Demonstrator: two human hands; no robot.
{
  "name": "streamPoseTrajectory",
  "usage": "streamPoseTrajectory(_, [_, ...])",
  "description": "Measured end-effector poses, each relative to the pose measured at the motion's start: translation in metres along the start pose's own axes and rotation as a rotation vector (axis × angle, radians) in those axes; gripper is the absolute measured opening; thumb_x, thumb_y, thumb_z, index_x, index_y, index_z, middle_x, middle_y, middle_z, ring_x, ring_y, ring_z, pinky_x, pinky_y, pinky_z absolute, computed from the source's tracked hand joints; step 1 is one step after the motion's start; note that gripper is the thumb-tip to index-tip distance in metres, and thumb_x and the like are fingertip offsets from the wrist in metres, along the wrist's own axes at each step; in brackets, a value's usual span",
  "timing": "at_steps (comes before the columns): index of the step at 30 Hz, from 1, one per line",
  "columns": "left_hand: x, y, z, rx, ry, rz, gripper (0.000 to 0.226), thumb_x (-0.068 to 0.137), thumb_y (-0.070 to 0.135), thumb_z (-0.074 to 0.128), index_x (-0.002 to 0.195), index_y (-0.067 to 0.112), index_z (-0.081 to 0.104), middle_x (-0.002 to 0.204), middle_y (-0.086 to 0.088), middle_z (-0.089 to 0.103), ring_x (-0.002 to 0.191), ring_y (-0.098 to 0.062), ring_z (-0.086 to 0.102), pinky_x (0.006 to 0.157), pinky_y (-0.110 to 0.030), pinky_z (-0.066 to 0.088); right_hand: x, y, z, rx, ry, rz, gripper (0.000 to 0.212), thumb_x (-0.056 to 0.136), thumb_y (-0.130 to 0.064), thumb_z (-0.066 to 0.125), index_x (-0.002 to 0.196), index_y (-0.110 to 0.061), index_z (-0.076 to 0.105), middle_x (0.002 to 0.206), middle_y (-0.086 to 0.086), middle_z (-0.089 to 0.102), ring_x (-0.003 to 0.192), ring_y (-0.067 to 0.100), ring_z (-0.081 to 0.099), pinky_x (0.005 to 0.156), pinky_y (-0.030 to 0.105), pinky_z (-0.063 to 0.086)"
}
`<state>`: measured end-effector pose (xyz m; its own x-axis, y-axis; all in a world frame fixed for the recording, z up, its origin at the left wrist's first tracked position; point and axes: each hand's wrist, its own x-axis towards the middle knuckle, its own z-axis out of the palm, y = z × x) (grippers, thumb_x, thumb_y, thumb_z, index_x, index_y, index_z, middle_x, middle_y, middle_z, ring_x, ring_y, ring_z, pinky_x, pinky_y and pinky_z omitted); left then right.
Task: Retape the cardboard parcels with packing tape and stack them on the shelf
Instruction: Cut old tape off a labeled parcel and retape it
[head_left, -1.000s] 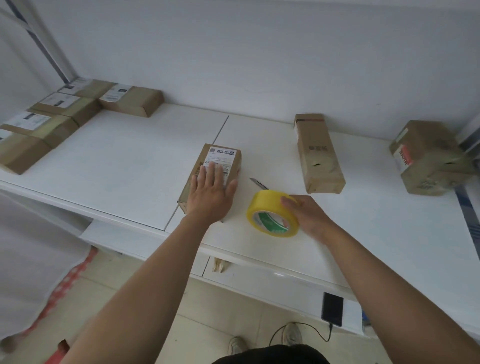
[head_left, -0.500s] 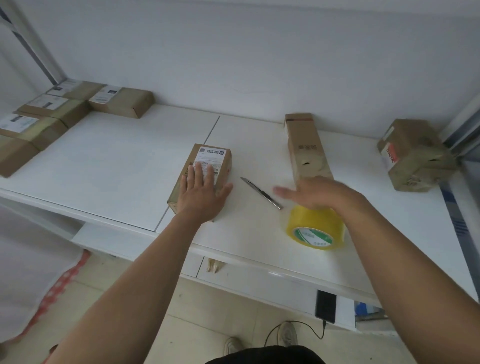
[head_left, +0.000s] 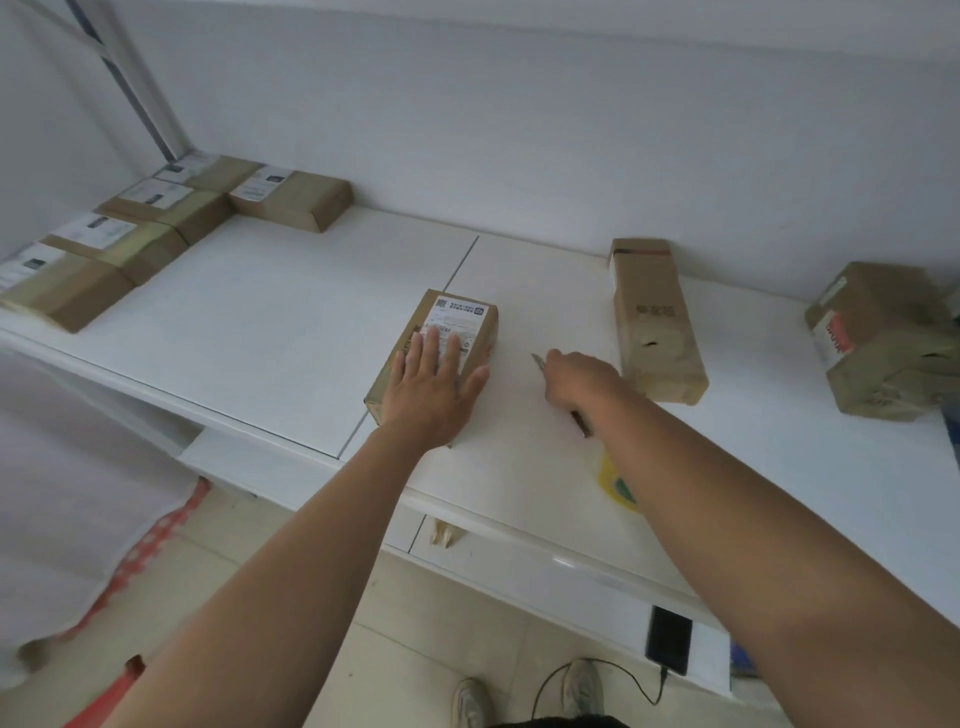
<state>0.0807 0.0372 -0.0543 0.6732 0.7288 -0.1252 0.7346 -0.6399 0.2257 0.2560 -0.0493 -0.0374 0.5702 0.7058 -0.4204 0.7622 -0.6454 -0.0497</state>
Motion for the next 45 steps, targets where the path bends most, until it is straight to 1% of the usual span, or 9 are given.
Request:
streamPoseTrajectory(8, [-0.001, -0.002, 0.0, 0.007, 0.015, 0.02, 0.074, 0.1, 0.063, 0.01, 0.16, 0.022, -0.001, 0.166, -0.005, -0.013, 0.152, -0.02, -0.016, 0.123, -0.04, -0.01, -0.005, 0.001, 0.011, -0.092, -0.078, -0.071, 0.062, 0.097, -0.015, 0.044, 0.155, -0.011, 0.021, 0.137, 0.014, 0.051, 0.115, 0.032, 0.055, 0.083, 0.038, 0.043])
streamPoseTrajectory(13, [-0.001, 0.0, -0.001, 0.007, 0.009, 0.009, 0.072, 0.101, 0.061, 0.012, 0.16, 0.023, -0.002, 0.166, -0.004, -0.013, 0.153, -0.02, -0.015, 0.123, -0.041, -0.01, -0.001, 0.006, -0.005, -0.009, 0.109, -0.08, 0.029, 0.095, -0.013, 0.041, 0.117, -0.012, 0.058, 0.117, 0.013, 0.059, 0.09, 0.032, 0.054, 0.072, 0.033, 0.039])
streamPoseTrajectory(19, [-0.002, 0.001, 0.001, 0.015, 0.006, -0.005, 0.073, 0.1, 0.063, 0.01, 0.16, 0.023, -0.003, 0.166, -0.003, -0.014, 0.152, -0.018, -0.016, 0.123, -0.04, -0.011, 0.006, -0.022, -0.038, 0.533, 0.386, -0.154, 0.021, 0.09, -0.025, 0.046, 0.076, -0.013, 0.055, 0.082, 0.008, 0.062, 0.078, 0.031, 0.058, 0.064, 0.032, 0.041])
streamPoseTrajectory(22, [-0.002, 0.0, 0.0, 0.02, 0.009, -0.012, 0.073, 0.1, 0.063, 0.009, 0.16, 0.023, -0.003, 0.166, -0.003, -0.014, 0.152, -0.017, -0.017, 0.123, -0.039, -0.012, 0.015, -0.039, -0.033, 1.036, 0.321, -0.18, 0.018, 0.085, -0.019, 0.054, 0.074, -0.007, 0.063, 0.064, 0.004, 0.062, 0.06, 0.022, 0.061, 0.067, 0.042, 0.055])
streamPoseTrajectory(26, [-0.002, -0.001, -0.001, 0.001, 0.009, 0.004, 0.067, 0.103, 0.056, 0.012, 0.16, 0.023, -0.001, 0.167, -0.004, -0.011, 0.153, -0.018, -0.015, 0.123, -0.039, -0.011, 0.018, -0.031, -0.019, 1.382, 0.28, -0.134, 0.009, 0.086, -0.008, 0.056, 0.081, -0.006, 0.063, 0.059, 0.005, 0.053, 0.045, 0.015, 0.046, 0.056, 0.03, 0.044])
streamPoseTrajectory(31, [-0.001, -0.003, -0.001, -0.015, 0.025, 0.032, 0.061, 0.106, 0.045, 0.014, 0.159, 0.019, 0.0, 0.167, -0.006, -0.01, 0.153, -0.02, -0.012, 0.123, -0.039, -0.009, 0.007, -0.011, -0.032, 1.797, 0.075, -0.223, 0.019, 0.088, 0.002, 0.059, 0.076, -0.013, 0.06, 0.055, 0.001, 0.05, 0.046, 0.016, 0.044, 0.049, 0.024, 0.039])
streamPoseTrajectory(36, [0.001, -0.013, -0.003, -0.137, 0.047, 0.069, 0.059, 0.105, 0.039, 0.015, 0.158, 0.012, 0.013, 0.167, -0.007, 0.0, 0.154, -0.019, -0.005, 0.124, -0.034, -0.005, -0.009, -0.004, -0.041, 2.197, -0.292, -0.294, 0.03, 0.091, -0.019, 0.044, 0.086, -0.003, 0.068, 0.073, 0.011, 0.071, 0.066, 0.022, 0.068, 0.064, 0.028, 0.057])
streamPoseTrajectory(40, [-0.004, -0.028, -0.001, -0.233, 0.185, 0.141, 0.047, 0.106, 0.021, 0.034, 0.153, 0.015, 0.037, 0.164, -0.006, 0.023, 0.153, -0.02, 0.016, 0.122, -0.032, 0.012, -0.009, 0.004, -0.042, 2.271, -0.335, -0.396, 0.026, 0.082, -0.019, 0.049, 0.095, -0.009, 0.069, 0.097, 0.008, 0.076, 0.083, 0.023, 0.072, 0.075, 0.031, 0.058])
streamPoseTrajectory(45, [-0.009, -0.031, 0.005, -0.325, 0.398, 0.027, 0.034, 0.104, 0.022, 0.041, 0.134, 0.02, 0.058, 0.142, 0.002, 0.054, 0.126, -0.024, 0.049, 0.095, -0.039, 0.047, -0.006, 0.001, -0.042, 2.153, -0.289, -0.38, 0.016, 0.095, -0.023, 0.058, 0.087, -0.014, 0.068, 0.068, -0.001, 0.07, 0.067, 0.012, 0.066, 0.066, 0.025, 0.053])
